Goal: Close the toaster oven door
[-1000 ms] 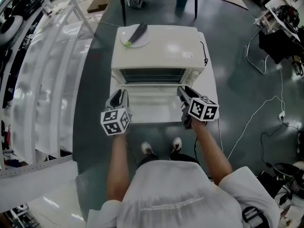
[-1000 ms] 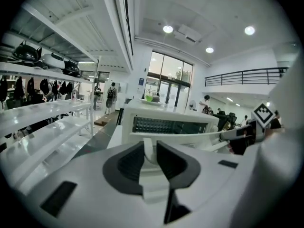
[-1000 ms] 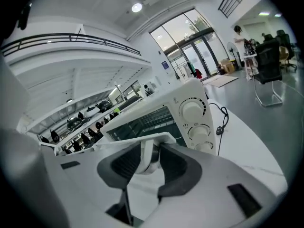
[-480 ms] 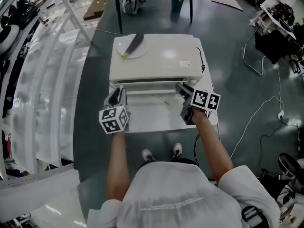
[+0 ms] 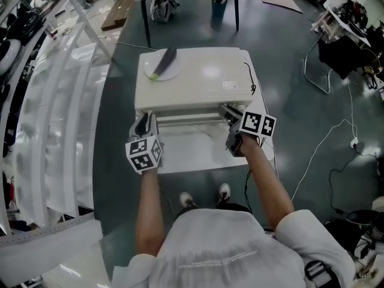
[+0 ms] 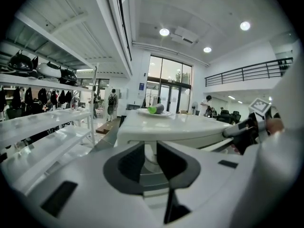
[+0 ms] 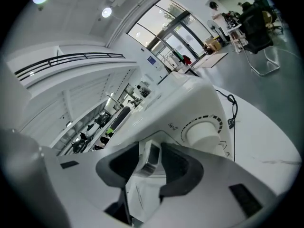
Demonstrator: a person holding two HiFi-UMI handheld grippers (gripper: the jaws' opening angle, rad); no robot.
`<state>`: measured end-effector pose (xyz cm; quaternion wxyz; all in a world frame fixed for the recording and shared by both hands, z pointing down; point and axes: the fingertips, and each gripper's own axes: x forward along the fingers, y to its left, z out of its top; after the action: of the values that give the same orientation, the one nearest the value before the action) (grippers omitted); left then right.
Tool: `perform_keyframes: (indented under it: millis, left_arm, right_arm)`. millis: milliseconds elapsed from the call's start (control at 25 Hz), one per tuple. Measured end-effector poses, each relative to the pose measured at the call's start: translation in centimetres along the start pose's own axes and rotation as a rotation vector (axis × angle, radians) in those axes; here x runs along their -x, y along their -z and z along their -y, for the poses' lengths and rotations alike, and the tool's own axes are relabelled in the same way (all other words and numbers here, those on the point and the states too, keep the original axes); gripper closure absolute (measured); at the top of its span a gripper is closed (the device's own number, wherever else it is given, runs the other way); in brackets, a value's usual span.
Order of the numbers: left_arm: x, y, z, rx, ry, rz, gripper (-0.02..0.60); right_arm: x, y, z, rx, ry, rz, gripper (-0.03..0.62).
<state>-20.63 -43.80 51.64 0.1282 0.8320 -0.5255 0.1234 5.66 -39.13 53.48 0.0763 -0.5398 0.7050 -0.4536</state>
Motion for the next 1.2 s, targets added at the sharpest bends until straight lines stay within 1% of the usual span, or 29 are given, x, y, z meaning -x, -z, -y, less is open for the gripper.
perform_keyframes:
  millis: [120,160,200,240,280,400,480,680,800,920,1080,1200]
  left_arm:
    - [0.0,-0.2,0.0,-0.015,0.0,0.015,0.499]
    - [0.0,-0.2,0.1,-0.018,0.008,0.019,0.499]
    - [0.1,-0.2,0.1,-0.021,0.018,0.022,0.499]
    - [0.3,-0.3,0.0,-0.025,0.025,0.027,0.497]
    - [0.6,-0.4,-0.1,-0.029,0.028,0.035,0.495]
    - [1.8,-1.0,-0.6,-0.024,0.023,0.069,0.494]
    - [2.7,-1.4,-0.9,-0.033,0.012,0.074,0.494]
    - [5.8,-3.1,-0.9,-0.105,-0.009,0.075,0.495]
    - [7.6,-5.0,-0.4,-0.152,-0.011,0.089,0.505]
    - [9.3,-7.4,0.4,-0.204,0.002,0.114,0.516]
    - [11.6,-10.5,1.8,-0.277,0.012,0.17,0.529]
    - [13.0,-12.5,3.5,-0.337,0.035,0.215,0.545]
  right_arm:
    - [0.1,0.0,-0.2,0.005,-0.009,-0.006,0.444]
    - [0.3,0.0,-0.3,0.023,-0.005,-0.01,0.428]
    - [0.6,0.0,-0.4,0.048,0.001,-0.013,0.386]
    - [1.1,-0.1,-0.5,0.076,0.007,-0.011,0.367]
    - [1.7,-0.3,-0.6,0.105,0.012,-0.006,0.364]
    - [3.7,-1.3,-0.4,0.202,0.038,0.011,0.365]
    - [5.2,-2.2,-0.5,0.264,0.053,0.027,0.365]
    - [8.9,-4.6,-2.2,0.502,0.11,0.072,0.367]
    - [10.5,-6.2,-4.0,0.647,0.142,0.108,0.379]
    - [11.8,-7.5,-6.5,0.759,0.143,0.158,0.406]
    - [13.3,-8.1,-10.1,0.864,0.106,0.209,0.468]
    - [14.2,-8.2,-12.2,0.924,0.084,0.235,0.528]
